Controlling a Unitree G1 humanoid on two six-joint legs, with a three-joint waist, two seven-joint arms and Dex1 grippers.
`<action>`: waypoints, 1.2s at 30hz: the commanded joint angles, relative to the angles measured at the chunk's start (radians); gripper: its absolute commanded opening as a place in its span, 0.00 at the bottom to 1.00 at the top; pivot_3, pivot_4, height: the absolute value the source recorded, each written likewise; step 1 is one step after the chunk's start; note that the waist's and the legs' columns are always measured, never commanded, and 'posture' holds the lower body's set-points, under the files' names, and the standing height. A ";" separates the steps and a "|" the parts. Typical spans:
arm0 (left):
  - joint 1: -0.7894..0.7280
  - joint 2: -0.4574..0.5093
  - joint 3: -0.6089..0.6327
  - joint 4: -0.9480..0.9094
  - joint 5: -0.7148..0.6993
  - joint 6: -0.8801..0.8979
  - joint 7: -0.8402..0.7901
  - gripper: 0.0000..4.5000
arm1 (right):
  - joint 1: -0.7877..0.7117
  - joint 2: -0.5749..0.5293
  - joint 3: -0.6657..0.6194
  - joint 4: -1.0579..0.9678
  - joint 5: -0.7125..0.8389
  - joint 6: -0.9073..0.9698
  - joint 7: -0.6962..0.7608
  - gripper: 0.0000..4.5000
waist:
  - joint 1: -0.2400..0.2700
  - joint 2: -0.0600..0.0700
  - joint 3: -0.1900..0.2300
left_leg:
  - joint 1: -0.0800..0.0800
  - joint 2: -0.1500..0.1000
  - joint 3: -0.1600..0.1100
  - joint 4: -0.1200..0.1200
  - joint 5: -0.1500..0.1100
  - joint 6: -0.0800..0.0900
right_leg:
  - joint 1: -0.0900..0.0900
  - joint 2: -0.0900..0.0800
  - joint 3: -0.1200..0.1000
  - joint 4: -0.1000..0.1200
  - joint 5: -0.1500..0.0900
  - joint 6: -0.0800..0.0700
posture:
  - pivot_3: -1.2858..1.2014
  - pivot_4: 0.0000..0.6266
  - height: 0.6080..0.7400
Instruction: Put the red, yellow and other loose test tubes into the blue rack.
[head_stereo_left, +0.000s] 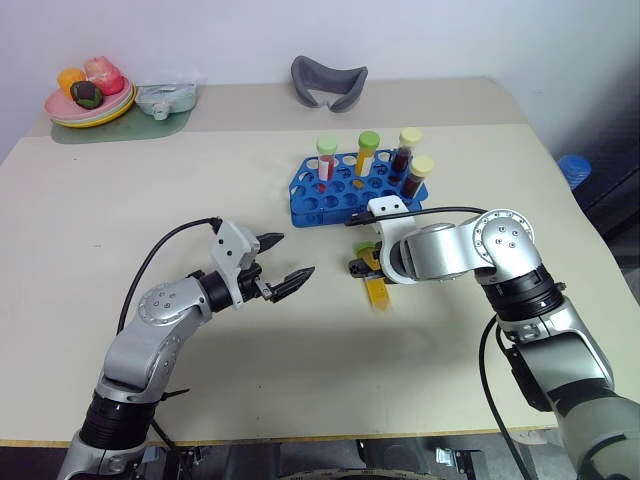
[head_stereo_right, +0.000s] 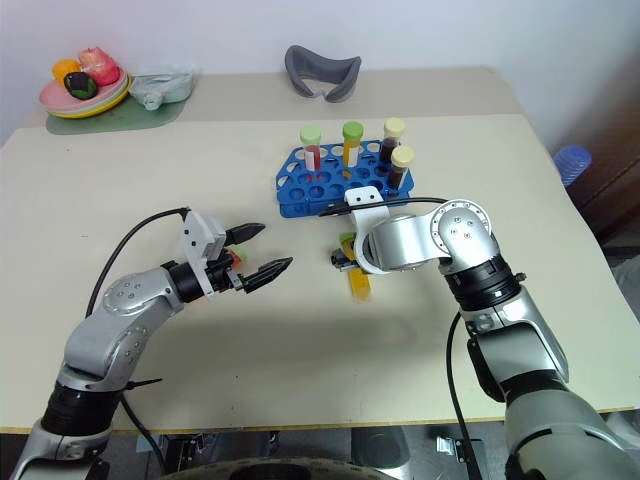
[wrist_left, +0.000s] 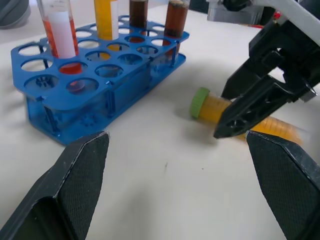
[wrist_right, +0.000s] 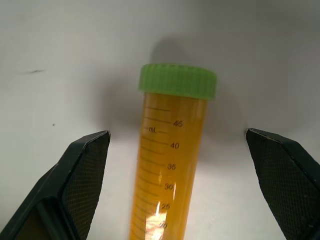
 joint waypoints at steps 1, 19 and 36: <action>0.008 0.007 0.016 0.002 0.006 -0.033 -0.011 1.00 | -0.047 0.016 -0.005 0.042 0.020 0.014 -0.061 0.98 | 0.000 0.000 0.000 | 0.000 0.000 0.000 0.000 0.000 0.000 | 0.000 0.000 0.000 0.000 0.000 0.000 | 0.52 0.24 1.00; 0.064 -0.009 0.008 0.090 0.046 -0.176 -0.056 1.00 | -0.067 0.029 -0.001 0.086 0.020 0.062 -0.064 0.38 | 0.000 0.000 0.000 | 0.000 0.000 0.000 -0.001 0.000 0.000 | 0.000 0.000 0.000 0.000 0.000 0.000 | 0.52 0.24 1.00; 0.016 -0.008 -0.003 0.032 0.033 -0.097 -0.033 1.00 | -0.133 -0.028 -0.004 -0.039 0.020 0.018 0.023 0.19 | 0.000 0.001 0.000 | -0.001 0.000 0.000 -0.001 0.000 0.000 | -0.001 0.000 0.000 0.000 0.000 0.000 | 0.52 0.24 1.00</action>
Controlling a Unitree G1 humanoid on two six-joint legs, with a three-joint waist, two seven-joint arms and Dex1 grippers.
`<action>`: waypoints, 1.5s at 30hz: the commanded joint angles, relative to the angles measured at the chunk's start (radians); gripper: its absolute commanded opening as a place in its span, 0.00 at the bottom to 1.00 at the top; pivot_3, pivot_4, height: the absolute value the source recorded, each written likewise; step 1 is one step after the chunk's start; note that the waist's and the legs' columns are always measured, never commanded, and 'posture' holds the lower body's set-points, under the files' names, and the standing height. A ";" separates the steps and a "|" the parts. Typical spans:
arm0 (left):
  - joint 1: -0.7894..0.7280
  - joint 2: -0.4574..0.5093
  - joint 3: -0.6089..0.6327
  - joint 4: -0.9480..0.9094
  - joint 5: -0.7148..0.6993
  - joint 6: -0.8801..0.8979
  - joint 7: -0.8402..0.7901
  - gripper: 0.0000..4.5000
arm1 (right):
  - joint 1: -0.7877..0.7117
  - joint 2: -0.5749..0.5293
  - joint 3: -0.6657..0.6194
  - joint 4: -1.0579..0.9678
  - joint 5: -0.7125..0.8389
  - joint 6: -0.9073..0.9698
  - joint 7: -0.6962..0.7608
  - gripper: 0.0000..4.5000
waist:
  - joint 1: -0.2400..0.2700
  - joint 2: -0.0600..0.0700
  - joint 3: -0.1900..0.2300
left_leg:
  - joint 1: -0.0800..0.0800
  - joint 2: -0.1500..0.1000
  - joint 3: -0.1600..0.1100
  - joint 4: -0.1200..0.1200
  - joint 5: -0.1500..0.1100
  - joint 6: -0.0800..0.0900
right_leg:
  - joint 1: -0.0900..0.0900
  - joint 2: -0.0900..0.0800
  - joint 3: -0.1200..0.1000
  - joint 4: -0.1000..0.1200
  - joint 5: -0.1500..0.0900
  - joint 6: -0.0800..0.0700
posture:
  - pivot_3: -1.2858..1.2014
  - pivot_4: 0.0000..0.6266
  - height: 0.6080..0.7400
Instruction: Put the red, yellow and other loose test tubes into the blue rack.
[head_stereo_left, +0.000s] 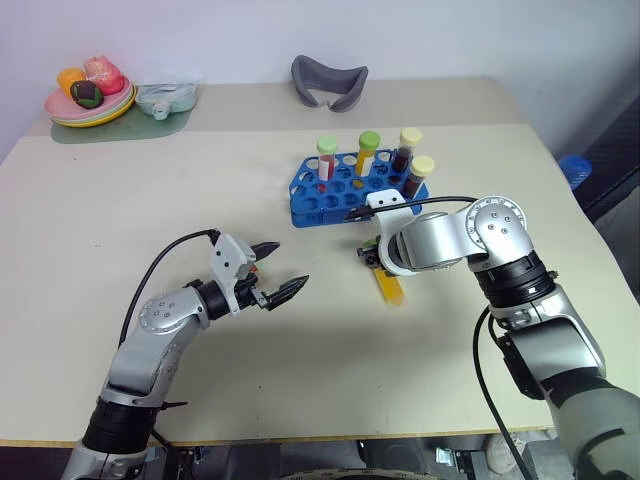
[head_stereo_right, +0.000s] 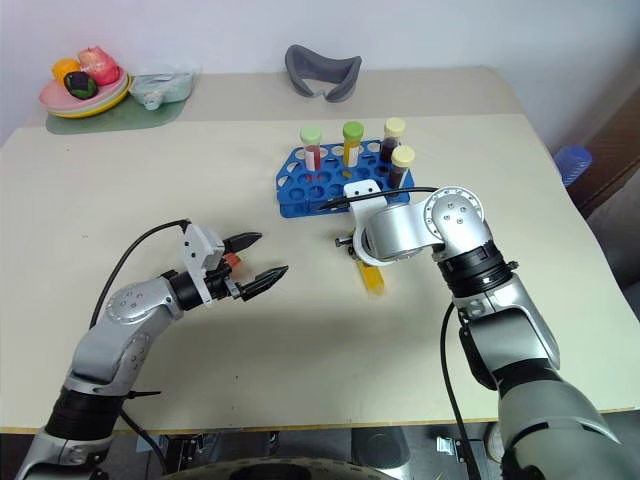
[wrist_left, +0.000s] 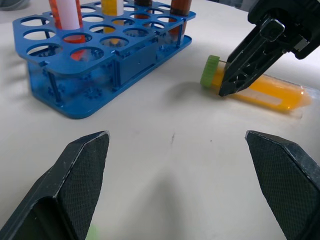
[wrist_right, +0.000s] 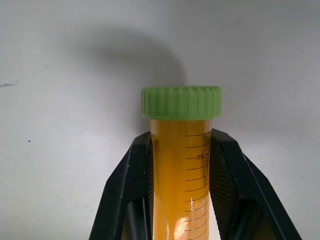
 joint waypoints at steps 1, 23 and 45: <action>-0.017 0.004 0.005 -0.054 -0.011 0.020 0.008 1.00 | -0.073 -0.036 -0.016 -0.125 0.013 -0.040 0.076 0.19 | 0.000 0.000 0.000 | 0.000 0.000 0.000 0.000 0.000 0.000 | 0.000 0.000 0.000 0.000 0.000 0.000 | 0.52 0.24 1.00; -0.076 -0.021 0.040 0.017 0.012 -0.017 0.039 1.00 | 0.200 0.216 -0.061 -0.027 -1.639 -1.202 1.164 0.19 | 0.002 0.000 0.000 | 0.000 0.000 0.001 -0.002 0.000 -0.001 | -0.001 0.000 0.000 -0.002 0.001 0.000 | 0.52 0.24 1.00; -0.095 0.001 0.066 -0.061 -0.036 0.081 0.067 1.00 | 0.260 0.409 -0.245 0.166 -1.829 -1.402 1.291 0.19 | 0.000 0.000 0.000 | 0.001 0.000 0.000 -0.001 0.001 -0.002 | 0.001 -0.001 0.000 0.000 0.001 0.000 | 0.52 0.24 1.00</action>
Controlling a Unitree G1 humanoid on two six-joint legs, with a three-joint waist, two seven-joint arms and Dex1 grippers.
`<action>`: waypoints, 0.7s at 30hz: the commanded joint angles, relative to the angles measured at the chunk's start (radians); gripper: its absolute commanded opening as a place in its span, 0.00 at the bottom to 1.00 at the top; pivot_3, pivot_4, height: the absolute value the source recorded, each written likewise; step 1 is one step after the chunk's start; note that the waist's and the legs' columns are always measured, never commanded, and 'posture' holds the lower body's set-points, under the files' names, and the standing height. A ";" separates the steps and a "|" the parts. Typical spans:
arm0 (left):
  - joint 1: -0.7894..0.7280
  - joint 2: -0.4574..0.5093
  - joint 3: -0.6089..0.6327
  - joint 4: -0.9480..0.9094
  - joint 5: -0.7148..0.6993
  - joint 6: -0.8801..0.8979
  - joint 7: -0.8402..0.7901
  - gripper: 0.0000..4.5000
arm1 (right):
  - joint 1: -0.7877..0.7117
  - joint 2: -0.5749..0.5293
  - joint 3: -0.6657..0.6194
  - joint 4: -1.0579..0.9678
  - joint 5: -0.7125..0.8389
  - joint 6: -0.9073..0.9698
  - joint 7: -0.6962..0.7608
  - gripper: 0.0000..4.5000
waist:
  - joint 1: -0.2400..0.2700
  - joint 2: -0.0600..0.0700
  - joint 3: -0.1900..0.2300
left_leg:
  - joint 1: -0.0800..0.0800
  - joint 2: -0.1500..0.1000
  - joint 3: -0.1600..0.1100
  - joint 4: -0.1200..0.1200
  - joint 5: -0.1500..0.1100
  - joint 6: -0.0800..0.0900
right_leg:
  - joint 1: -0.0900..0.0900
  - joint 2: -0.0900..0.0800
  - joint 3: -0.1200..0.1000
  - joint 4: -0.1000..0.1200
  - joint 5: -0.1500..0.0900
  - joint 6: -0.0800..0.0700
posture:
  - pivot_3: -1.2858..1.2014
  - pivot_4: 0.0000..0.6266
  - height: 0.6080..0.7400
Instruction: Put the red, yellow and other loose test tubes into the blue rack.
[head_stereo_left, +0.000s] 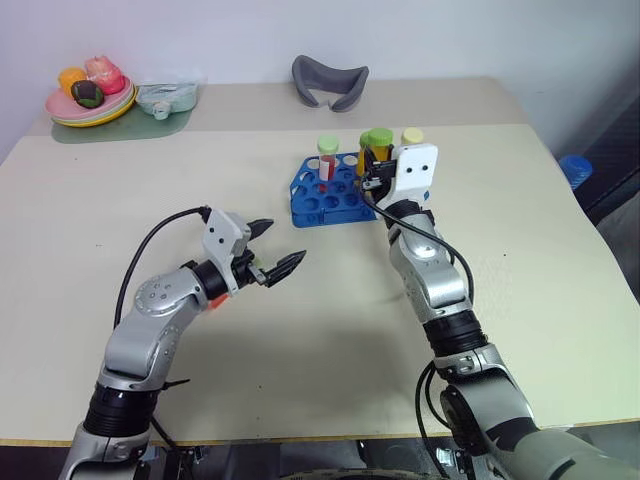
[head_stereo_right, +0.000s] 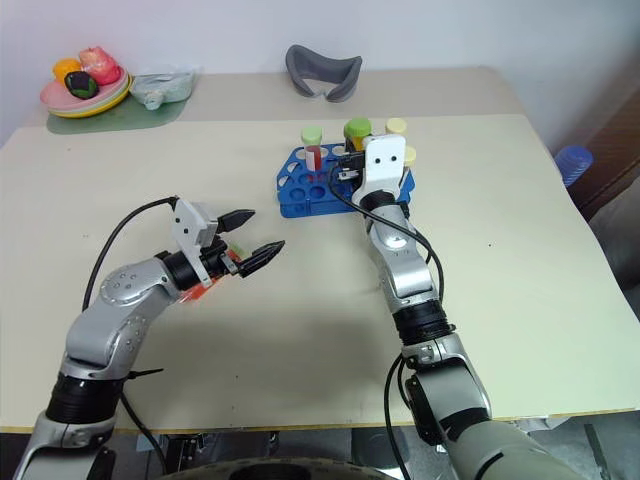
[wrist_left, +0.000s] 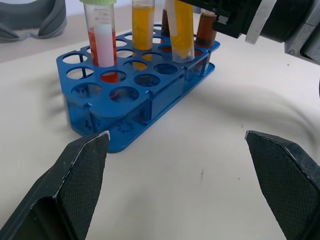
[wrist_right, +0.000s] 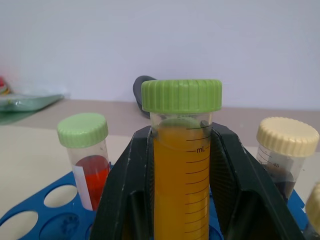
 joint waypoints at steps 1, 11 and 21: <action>-0.012 0.009 0.021 -0.047 -0.015 0.005 0.002 1.00 | -0.029 0.020 -0.033 0.037 -0.023 -0.037 0.014 0.19 | 0.000 0.000 0.000 | 0.000 0.000 0.000 0.000 0.000 0.000 | 0.000 0.000 0.000 0.000 0.000 0.000 | 0.52 0.24 1.00; -0.024 0.005 0.016 -0.096 -0.024 0.062 0.033 1.00 | -0.039 0.055 -0.063 0.059 -0.027 -0.079 0.075 0.43 | -0.002 0.000 0.000 | 0.001 0.000 0.000 0.000 0.001 -0.002 | 0.000 0.000 0.000 0.001 0.000 0.000 | 0.52 0.24 1.00; -0.013 0.029 0.037 -0.124 -0.040 0.101 0.042 1.00 | -0.023 -0.009 -0.078 -0.175 -0.062 -0.011 0.117 0.95 | -0.001 0.000 0.000 | 0.001 0.000 0.000 0.000 0.002 -0.003 | 0.000 0.000 0.000 0.001 0.000 0.000 | 0.52 0.24 1.00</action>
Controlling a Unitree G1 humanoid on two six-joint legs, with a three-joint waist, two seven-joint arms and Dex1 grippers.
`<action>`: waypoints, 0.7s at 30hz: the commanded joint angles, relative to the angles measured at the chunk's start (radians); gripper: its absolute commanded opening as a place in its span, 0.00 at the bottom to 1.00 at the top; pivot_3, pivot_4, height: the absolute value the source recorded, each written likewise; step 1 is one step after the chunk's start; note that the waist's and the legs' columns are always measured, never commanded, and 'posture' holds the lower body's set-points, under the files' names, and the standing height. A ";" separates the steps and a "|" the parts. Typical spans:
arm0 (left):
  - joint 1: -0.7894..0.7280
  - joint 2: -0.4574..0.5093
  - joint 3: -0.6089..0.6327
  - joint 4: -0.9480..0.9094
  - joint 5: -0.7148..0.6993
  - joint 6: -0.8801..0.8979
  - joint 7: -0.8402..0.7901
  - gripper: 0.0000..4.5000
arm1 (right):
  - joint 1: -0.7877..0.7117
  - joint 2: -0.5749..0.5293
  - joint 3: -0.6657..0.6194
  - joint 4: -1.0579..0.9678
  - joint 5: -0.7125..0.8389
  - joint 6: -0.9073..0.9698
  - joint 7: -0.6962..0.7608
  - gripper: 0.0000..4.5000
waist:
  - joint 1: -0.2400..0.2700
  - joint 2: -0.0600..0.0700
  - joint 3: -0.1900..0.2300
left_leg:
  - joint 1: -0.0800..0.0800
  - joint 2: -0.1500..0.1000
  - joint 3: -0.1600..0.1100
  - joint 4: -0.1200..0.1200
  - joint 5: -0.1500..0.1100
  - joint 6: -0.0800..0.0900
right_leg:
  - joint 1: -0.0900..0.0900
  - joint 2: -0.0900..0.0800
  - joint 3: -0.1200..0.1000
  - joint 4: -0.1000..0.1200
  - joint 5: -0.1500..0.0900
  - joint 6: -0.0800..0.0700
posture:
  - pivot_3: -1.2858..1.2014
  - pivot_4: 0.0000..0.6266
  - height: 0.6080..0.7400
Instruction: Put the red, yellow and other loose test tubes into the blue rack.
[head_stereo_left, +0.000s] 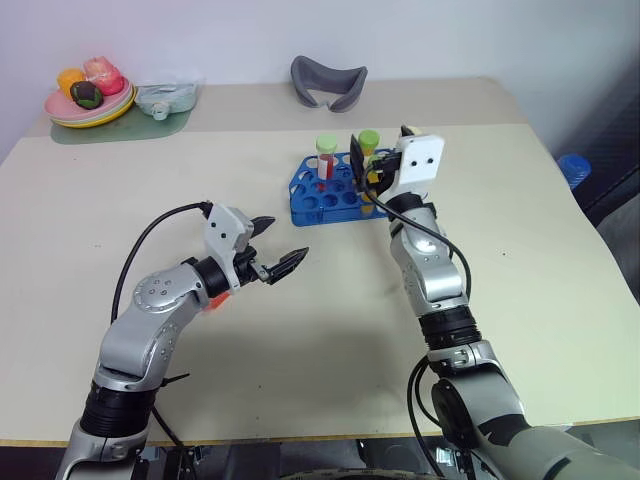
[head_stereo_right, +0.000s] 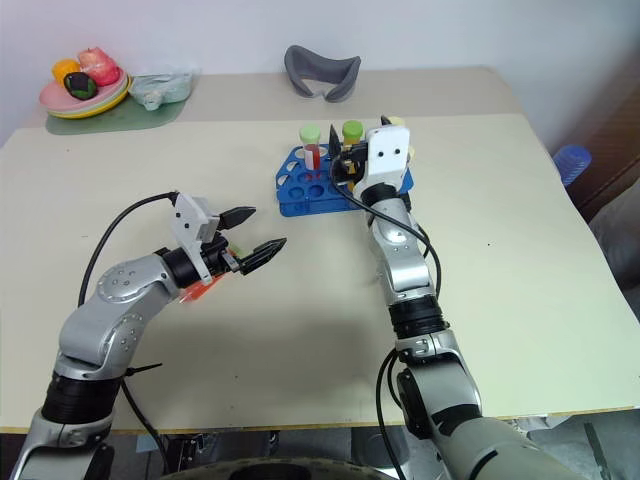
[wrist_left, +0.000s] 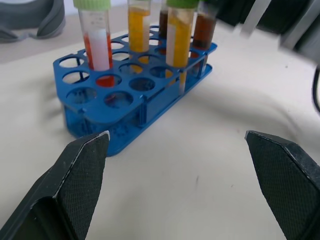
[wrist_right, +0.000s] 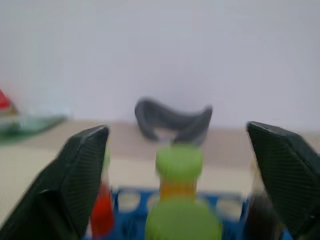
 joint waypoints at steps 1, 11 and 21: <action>0.003 0.019 0.025 -0.051 -0.016 0.007 0.000 1.00 | 0.004 -0.036 -0.007 -0.141 0.000 0.035 0.052 0.95 | 0.000 0.000 0.000 | 0.000 0.000 0.000 0.000 0.000 0.000 | 0.000 0.000 0.000 0.000 0.000 0.000 | 0.52 0.24 1.00; -0.161 0.258 0.063 -0.185 -0.135 0.467 0.036 1.00 | 0.171 -0.396 0.040 -0.506 0.187 0.326 0.536 0.95 | 0.004 -0.001 0.000 | 0.000 0.000 -0.002 0.000 -0.001 0.002 | 0.001 0.000 -0.001 -0.001 0.000 0.000 | 0.52 0.24 1.00; -0.547 0.477 -0.256 -0.073 -0.187 1.041 -0.033 1.00 | 0.270 -0.500 0.135 -0.661 0.241 0.432 0.762 0.95 | 0.002 -0.001 0.001 | 0.000 0.000 -0.002 0.000 -0.001 0.002 | 0.002 0.001 0.000 -0.001 0.000 0.000 | 0.52 0.24 1.00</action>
